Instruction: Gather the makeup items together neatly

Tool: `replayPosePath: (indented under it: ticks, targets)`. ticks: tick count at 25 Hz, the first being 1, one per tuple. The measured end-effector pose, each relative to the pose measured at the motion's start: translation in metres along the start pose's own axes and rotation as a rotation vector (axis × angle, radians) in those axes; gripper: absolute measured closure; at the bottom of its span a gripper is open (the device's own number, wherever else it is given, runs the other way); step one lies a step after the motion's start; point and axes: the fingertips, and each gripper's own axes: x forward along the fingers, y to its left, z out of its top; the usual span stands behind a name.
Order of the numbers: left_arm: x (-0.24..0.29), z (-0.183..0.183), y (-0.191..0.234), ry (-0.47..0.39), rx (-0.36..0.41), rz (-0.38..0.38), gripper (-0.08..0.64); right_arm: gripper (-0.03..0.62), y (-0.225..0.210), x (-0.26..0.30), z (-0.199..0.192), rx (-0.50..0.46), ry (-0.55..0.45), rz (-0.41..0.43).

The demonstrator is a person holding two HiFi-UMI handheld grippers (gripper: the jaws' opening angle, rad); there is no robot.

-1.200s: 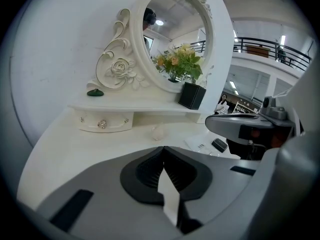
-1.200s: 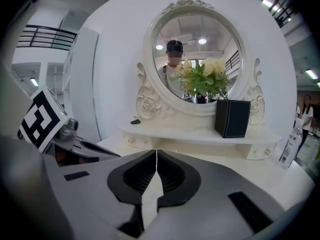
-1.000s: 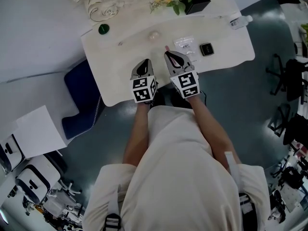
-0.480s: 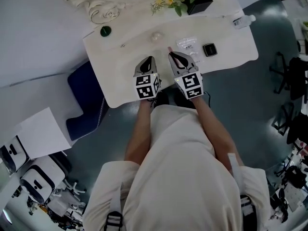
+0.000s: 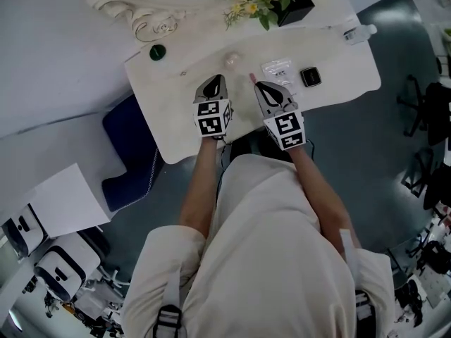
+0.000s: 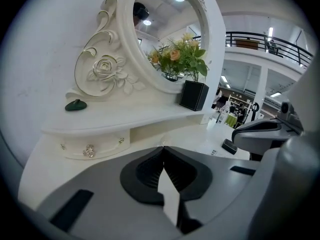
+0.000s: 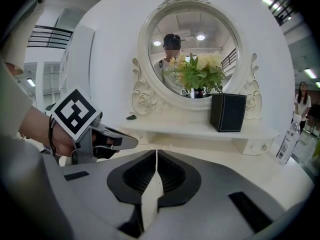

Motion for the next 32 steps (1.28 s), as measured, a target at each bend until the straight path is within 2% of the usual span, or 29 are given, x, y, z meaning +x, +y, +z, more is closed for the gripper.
replayPosePath:
  ticks: [12, 17, 18, 21, 26, 32]
  targets:
    - [0.028, 0.000, 0.004, 0.010, 0.112, -0.070, 0.543, 0.547, -0.013, -0.005, -0.011, 0.020, 0.037, -0.034]
    - [0.043, 0.003, -0.004, 0.010, 0.194, -0.121, 0.540, 0.546, -0.017, -0.011, -0.013, 0.022, 0.043, -0.048]
    - [0.046, 0.003, -0.004, 0.011, 0.207, -0.124, 0.530, 0.547, -0.018, -0.013, -0.014, 0.023, 0.043, -0.053]
    - [0.055, 0.003, -0.004, 0.017, 0.232, -0.134, 0.432, 0.548, -0.022, -0.018, -0.015, 0.024, 0.041, -0.070]
    - [0.069, 0.001, -0.009, 0.045, 0.272, -0.175, 0.352, 0.547, -0.029, -0.029, -0.021, 0.032, 0.047, -0.106]
    - [0.086, -0.007, -0.016, 0.098, 0.300, -0.221, 0.301, 0.547, -0.035, -0.039, -0.026, 0.038, 0.050, -0.132]
